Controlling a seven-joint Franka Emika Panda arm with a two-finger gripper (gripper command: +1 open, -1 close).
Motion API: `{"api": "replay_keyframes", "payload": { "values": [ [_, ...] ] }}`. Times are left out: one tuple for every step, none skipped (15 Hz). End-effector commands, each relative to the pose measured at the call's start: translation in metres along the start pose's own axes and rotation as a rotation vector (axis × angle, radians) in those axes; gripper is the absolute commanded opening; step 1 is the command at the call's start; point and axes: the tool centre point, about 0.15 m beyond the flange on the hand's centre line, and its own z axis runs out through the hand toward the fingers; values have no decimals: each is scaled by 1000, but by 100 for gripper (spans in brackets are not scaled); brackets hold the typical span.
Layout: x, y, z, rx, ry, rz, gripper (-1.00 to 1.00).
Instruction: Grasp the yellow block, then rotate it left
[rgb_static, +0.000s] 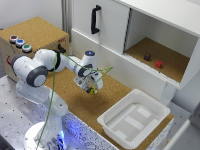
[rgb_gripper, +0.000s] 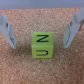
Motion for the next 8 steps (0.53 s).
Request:
{"api": "replay_keyframes", "payload": {
  "values": [
    [22, 5, 27, -38, -28, 68, -100],
    [23, 5, 27, -39, -21, 73, -100],
    [25, 6, 27, -37, -14, 82, -100],
    [27, 7, 27, -35, -12, 91, -100],
    [27, 7, 26, -33, -9, 96, -100],
    [27, 10, 20, -22, -10, 102, -100],
    [25, 11, 12, -11, -9, 116, -100],
    [21, 12, 0, 5, 5, 117, -100]
  ]
}}
